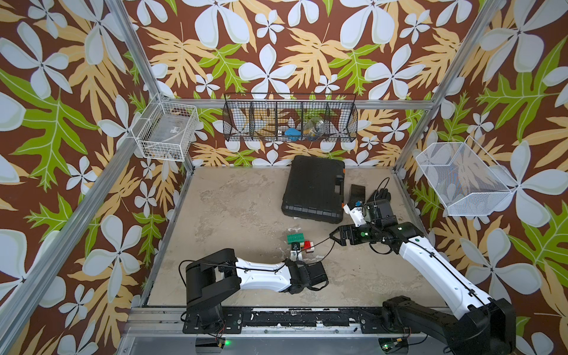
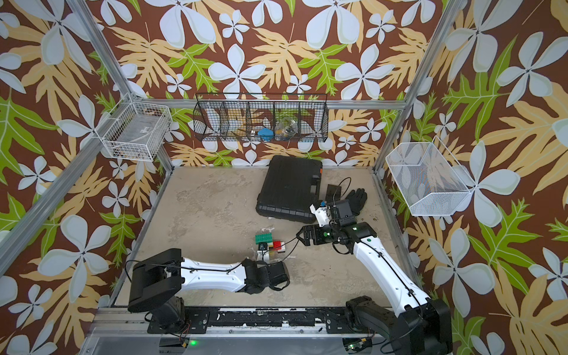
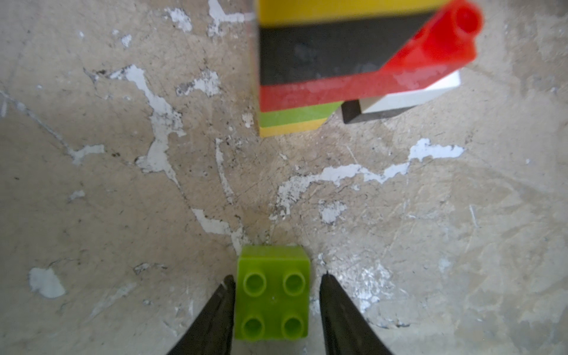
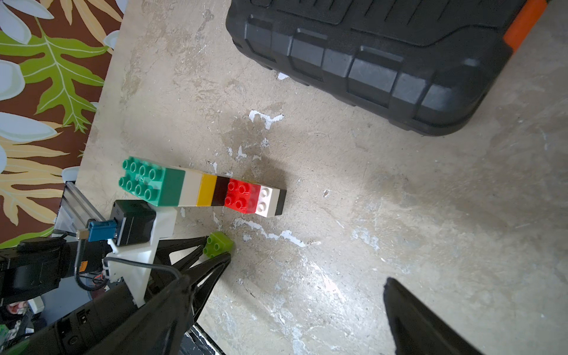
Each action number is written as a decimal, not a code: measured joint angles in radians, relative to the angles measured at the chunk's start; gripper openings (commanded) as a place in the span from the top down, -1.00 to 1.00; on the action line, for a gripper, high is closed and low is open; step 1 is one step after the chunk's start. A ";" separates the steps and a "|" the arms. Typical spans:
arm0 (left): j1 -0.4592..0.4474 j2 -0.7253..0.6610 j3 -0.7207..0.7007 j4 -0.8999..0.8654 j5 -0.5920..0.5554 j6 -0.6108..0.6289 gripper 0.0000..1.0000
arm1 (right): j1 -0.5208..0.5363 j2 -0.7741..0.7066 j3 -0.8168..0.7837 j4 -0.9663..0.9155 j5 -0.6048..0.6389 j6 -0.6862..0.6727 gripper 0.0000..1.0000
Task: Assemble a giraffe with lego
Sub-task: Pick up the lego brick from the center of the board.
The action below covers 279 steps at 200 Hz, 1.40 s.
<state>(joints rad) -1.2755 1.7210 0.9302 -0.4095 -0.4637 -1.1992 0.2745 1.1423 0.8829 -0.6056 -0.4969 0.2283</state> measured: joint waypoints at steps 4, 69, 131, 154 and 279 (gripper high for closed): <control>0.000 0.000 0.000 0.000 0.000 0.000 0.12 | 0.000 0.000 0.000 0.000 0.000 0.000 -0.99; 0.002 -0.001 -0.008 0.003 -0.006 0.000 0.54 | 0.000 -0.003 -0.001 0.001 0.000 0.000 -0.99; -0.016 -0.127 0.084 -0.140 0.049 0.000 0.60 | 0.000 -0.017 -0.013 0.001 0.022 -0.004 -1.00; -0.048 -0.195 0.175 -0.251 0.084 -0.003 0.63 | -0.003 -0.016 -0.016 0.003 0.037 -0.005 -1.00; 0.161 -0.126 0.670 -0.633 0.041 0.082 0.63 | 0.001 0.106 -0.105 0.150 0.109 -0.022 -0.98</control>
<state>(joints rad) -1.1141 1.5951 1.6001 -1.0424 -0.4229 -1.1168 0.2756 1.2480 0.7780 -0.4557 -0.3878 0.2066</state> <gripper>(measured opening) 0.350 0.992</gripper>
